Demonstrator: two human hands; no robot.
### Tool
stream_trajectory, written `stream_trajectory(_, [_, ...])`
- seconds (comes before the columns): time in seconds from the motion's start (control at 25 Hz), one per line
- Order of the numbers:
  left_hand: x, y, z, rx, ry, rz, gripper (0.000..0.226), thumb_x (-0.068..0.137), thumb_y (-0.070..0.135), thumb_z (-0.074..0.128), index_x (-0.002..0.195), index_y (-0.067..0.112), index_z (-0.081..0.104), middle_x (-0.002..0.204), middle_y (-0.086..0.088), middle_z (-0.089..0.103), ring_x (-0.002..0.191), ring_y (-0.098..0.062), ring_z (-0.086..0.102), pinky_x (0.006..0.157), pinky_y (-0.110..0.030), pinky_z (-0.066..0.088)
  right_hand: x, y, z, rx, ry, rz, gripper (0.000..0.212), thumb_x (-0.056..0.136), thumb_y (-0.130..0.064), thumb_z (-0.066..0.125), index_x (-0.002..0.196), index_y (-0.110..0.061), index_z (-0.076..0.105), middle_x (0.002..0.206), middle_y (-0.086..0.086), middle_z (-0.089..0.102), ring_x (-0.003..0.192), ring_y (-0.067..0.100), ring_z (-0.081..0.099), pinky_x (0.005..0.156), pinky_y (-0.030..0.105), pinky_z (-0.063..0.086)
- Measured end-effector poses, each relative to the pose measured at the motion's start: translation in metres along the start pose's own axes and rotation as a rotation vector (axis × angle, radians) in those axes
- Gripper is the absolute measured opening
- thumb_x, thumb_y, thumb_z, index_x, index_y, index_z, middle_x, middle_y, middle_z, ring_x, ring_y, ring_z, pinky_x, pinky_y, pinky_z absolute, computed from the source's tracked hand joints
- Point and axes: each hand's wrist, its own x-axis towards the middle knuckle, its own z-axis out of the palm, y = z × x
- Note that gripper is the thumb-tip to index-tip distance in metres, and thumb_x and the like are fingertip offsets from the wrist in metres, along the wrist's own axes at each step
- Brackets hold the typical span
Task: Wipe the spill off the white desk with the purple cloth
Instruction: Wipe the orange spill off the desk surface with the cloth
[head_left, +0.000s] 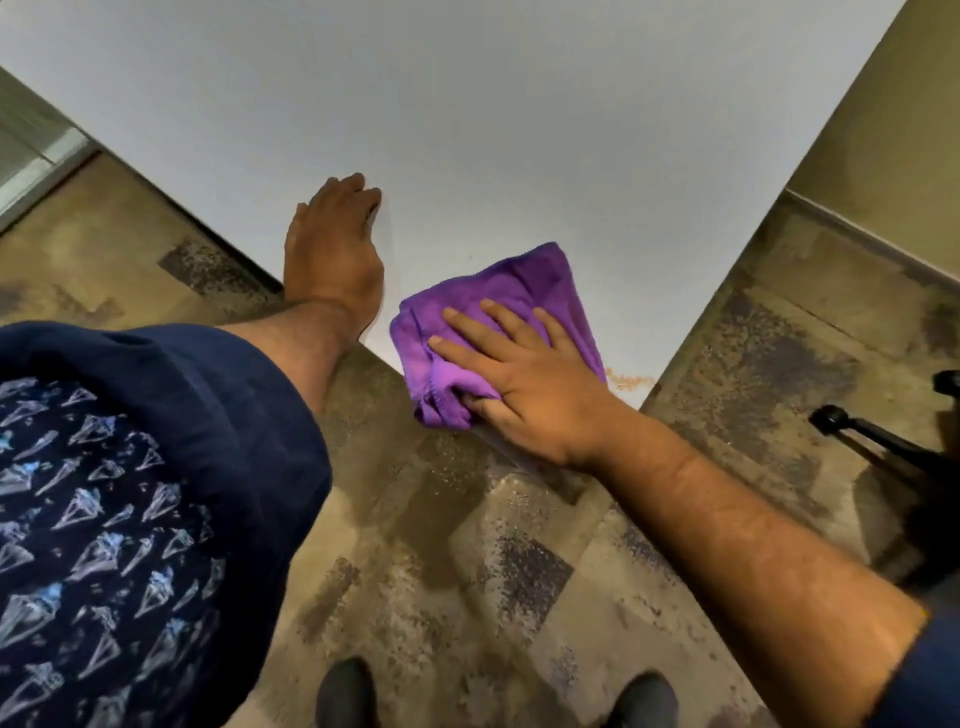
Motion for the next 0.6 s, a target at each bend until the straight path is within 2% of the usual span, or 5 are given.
stream_trajectory(0.2, [-0.002,0.001,-0.004,0.011,0.005,-0.011,0.041,0.113,0.022,0.037,0.148,0.016,0.06,0.164,-0.004,0.05,0.157,-0.023,0.038,0.133,-0.044,0.02,-0.058,0.028,0.006,-0.028,0.051,-0.036,0.067,0.101,-0.049,0.029,0.167,-0.037,0.023,0.176,-0.017,0.02,0.164,0.014,0.016,0.132,0.045,0.018])
stream_trajectory(0.32, [-0.003,0.003,-0.005,0.013,0.016,-0.002,0.041,0.114,0.023,0.037,0.147,0.014,0.059,0.162,-0.005,0.052,0.155,-0.023,0.041,0.132,-0.044,0.022,-0.049,0.029,0.001,-0.099,0.128,-0.035,0.058,0.103,-0.041,0.051,0.159,-0.03,0.044,0.166,-0.008,0.044,0.151,0.021,0.041,0.118,0.044,0.039])
stream_trajectory(0.4, [-0.004,0.003,-0.005,0.018,0.026,-0.001,0.041,0.114,0.023,0.038,0.147,0.015,0.06,0.161,-0.004,0.053,0.154,-0.023,0.042,0.132,-0.045,0.024,-0.033,0.023,-0.003,-0.133,0.165,-0.042,0.057,0.1,-0.043,0.054,0.155,-0.03,0.048,0.157,-0.004,0.053,0.138,0.027,0.05,0.105,0.045,0.043])
stream_trajectory(0.48, [-0.005,0.003,-0.006,0.014,0.038,0.003,0.04,0.113,0.022,0.038,0.145,0.014,0.061,0.159,-0.004,0.055,0.152,-0.022,0.044,0.131,-0.044,0.025,-0.016,0.013,-0.002,-0.16,0.146,-0.001,0.064,0.102,-0.043,0.051,0.164,-0.037,0.034,0.167,-0.002,0.041,0.146,0.032,0.042,0.111,0.05,0.037])
stream_trajectory(0.6, [-0.003,0.001,-0.005,0.021,0.027,0.004,0.041,0.113,0.023,0.039,0.147,0.014,0.06,0.161,-0.005,0.053,0.154,-0.023,0.042,0.131,-0.045,0.025,0.011,0.0,0.006,-0.069,0.086,0.074,0.067,0.108,-0.045,0.041,0.168,-0.045,0.011,0.18,-0.009,0.002,0.166,0.031,-0.004,0.128,0.07,0.0])
